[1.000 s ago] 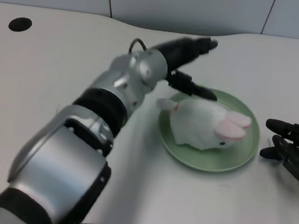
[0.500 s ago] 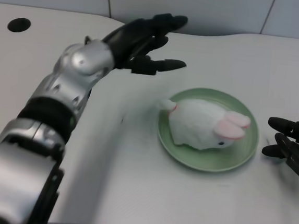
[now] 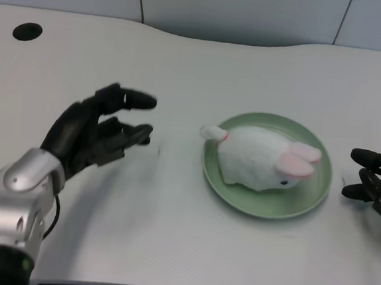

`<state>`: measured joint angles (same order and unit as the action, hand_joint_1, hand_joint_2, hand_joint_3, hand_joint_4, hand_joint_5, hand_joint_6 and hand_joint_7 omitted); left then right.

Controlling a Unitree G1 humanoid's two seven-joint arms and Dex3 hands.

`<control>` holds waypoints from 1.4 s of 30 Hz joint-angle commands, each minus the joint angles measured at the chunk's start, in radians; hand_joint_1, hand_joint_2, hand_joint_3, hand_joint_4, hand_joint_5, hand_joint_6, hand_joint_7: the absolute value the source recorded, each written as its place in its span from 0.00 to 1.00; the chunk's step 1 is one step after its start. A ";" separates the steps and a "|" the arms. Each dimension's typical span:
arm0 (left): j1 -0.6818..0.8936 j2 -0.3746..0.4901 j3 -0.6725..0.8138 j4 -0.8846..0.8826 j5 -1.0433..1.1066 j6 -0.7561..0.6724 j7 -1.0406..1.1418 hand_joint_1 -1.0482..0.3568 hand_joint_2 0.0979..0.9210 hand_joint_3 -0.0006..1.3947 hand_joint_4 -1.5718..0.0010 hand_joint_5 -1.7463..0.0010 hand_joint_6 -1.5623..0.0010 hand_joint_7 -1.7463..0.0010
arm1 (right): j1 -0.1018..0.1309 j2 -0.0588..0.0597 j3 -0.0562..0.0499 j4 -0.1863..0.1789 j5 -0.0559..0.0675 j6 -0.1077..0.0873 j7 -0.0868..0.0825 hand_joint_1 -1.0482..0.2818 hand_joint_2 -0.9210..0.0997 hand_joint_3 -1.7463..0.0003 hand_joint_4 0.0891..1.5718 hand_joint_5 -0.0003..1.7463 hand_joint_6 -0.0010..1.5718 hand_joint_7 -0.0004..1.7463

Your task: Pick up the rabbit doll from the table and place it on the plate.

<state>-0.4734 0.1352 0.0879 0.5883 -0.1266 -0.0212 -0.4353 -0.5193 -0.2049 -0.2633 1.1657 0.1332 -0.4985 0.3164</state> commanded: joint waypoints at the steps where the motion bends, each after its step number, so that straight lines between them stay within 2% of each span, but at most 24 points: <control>1: 0.064 0.036 0.017 -0.065 -0.022 0.049 -0.001 0.41 1.00 0.21 0.88 0.00 0.93 0.10 | -0.016 -0.021 -0.009 0.013 0.010 0.015 0.001 0.48 0.00 0.85 0.41 0.52 0.62 0.01; 2: 0.076 0.039 0.018 -0.073 -0.025 0.058 -0.002 0.41 1.00 0.24 0.89 0.00 0.94 0.08 | -0.017 -0.021 -0.011 0.014 0.011 0.017 0.002 0.49 0.00 0.85 0.41 0.52 0.62 0.01; 5: 0.115 0.055 0.027 -0.081 -0.035 0.100 -0.001 0.40 1.00 0.28 0.87 0.00 0.93 0.10 | -0.019 -0.025 -0.010 0.017 0.004 0.011 0.000 0.49 0.00 0.85 0.41 0.52 0.62 0.00; 8: 0.143 0.066 0.045 -0.061 -0.049 0.116 -0.003 0.40 1.00 0.31 0.82 0.00 0.88 0.08 | -0.027 -0.024 -0.013 0.016 0.004 0.039 -0.030 0.47 0.00 0.86 0.42 0.51 0.62 0.01; 9: 0.148 0.070 0.053 -0.043 -0.056 0.113 -0.009 0.40 1.00 0.32 0.81 0.00 0.87 0.07 | -0.028 -0.024 -0.013 0.015 0.003 0.042 -0.034 0.46 0.00 0.86 0.42 0.51 0.62 0.01; 11: 0.153 0.077 0.060 -0.011 -0.061 0.101 -0.019 0.40 1.00 0.36 0.77 0.00 0.84 0.06 | -0.028 -0.026 -0.012 0.015 0.002 0.041 -0.036 0.47 0.00 0.86 0.42 0.50 0.62 0.00; 14: 0.148 0.083 0.067 0.029 -0.066 0.104 -0.020 0.38 1.00 0.37 0.72 0.00 0.81 0.06 | -0.029 -0.028 -0.013 0.013 0.003 0.050 -0.036 0.47 0.00 0.85 0.43 0.49 0.62 0.00; 17: 0.140 0.090 0.070 0.070 -0.064 0.085 -0.035 0.38 1.00 0.38 0.68 0.00 0.77 0.07 | -0.028 -0.031 -0.009 0.009 -0.003 0.046 -0.043 0.46 0.00 0.86 0.43 0.48 0.62 0.00; 21: 0.126 0.102 0.065 0.123 -0.047 0.065 -0.044 0.38 1.00 0.39 0.64 0.00 0.75 0.06 | -0.028 -0.032 -0.011 0.008 0.001 0.048 -0.039 0.47 0.00 0.86 0.44 0.48 0.62 0.00; 25: 0.110 0.107 0.055 0.156 -0.026 0.051 -0.024 0.40 1.00 0.40 0.59 0.00 0.74 0.01 | -0.029 -0.034 -0.003 0.009 -0.011 0.046 -0.054 0.47 0.00 0.85 0.43 0.48 0.62 0.00; 32: 0.078 0.113 0.054 0.199 -0.029 0.049 -0.032 0.42 1.00 0.38 0.57 0.00 0.72 0.00 | -0.035 -0.034 -0.006 0.017 -0.008 0.039 -0.046 0.47 0.00 0.86 0.44 0.48 0.62 0.00; 35: 0.077 0.116 0.045 0.193 -0.024 0.045 -0.038 0.42 1.00 0.38 0.58 0.00 0.73 0.00 | -0.040 -0.035 -0.008 0.023 -0.007 0.052 -0.049 0.47 0.00 0.86 0.44 0.48 0.62 0.00; 39: 0.077 0.118 0.040 0.193 -0.025 0.041 -0.038 0.42 1.00 0.39 0.58 0.00 0.73 0.00 | -0.042 -0.035 -0.008 0.026 -0.007 0.052 -0.049 0.47 0.00 0.86 0.44 0.48 0.62 0.00; 42: 0.080 0.108 0.035 0.195 -0.027 0.031 -0.041 0.42 1.00 0.39 0.58 0.00 0.73 0.00 | -0.042 -0.042 -0.013 0.033 -0.003 0.048 -0.036 0.47 0.00 0.86 0.44 0.48 0.62 0.00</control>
<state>-0.4035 0.2388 0.1272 0.7721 -0.1623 0.0132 -0.4689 -0.5530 -0.2271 -0.2696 1.1925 0.1222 -0.4525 0.2749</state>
